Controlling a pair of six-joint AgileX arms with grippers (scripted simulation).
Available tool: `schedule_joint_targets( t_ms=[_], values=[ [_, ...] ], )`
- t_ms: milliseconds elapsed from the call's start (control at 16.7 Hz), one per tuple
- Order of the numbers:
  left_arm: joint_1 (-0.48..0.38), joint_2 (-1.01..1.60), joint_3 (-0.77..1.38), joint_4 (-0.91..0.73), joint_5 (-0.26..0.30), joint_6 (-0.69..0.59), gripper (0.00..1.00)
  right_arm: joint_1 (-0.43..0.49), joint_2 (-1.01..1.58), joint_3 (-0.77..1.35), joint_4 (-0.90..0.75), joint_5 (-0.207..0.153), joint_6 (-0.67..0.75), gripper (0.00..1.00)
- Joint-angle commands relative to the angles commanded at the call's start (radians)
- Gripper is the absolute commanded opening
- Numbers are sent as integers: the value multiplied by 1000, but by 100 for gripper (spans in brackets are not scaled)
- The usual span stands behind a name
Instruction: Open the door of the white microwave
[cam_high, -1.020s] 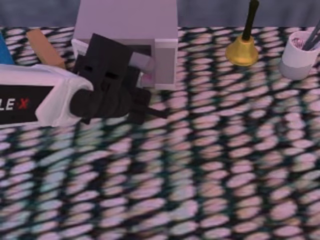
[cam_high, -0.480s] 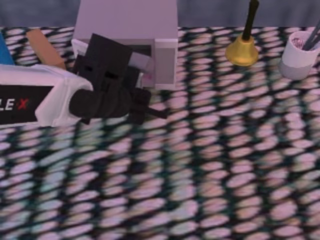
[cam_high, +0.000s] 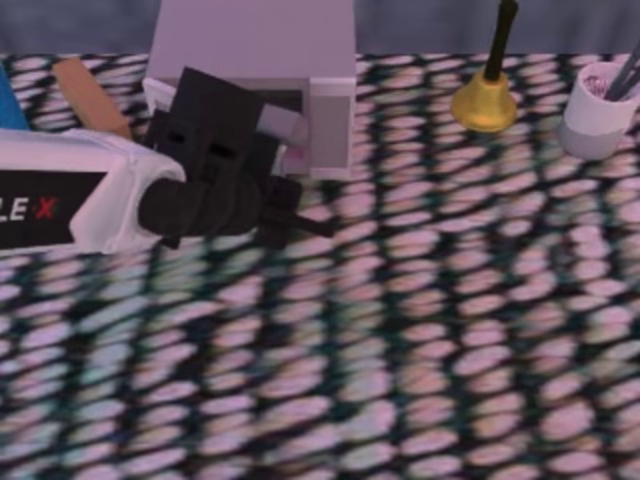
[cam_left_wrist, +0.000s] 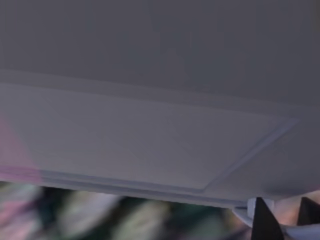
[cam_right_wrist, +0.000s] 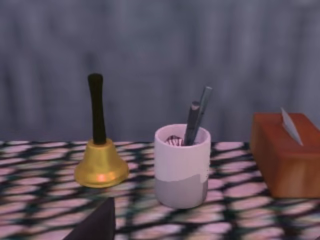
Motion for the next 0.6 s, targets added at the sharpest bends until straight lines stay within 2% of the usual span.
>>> schedule_joint_targets(
  t_ms=[360,600],
  values=[
    [0,0,0,0,0,0,0,0,0,0,0,0,0,100],
    [3,-8,-11,1,22,17,0,0,0,0,0,0,0,100]
  ],
)
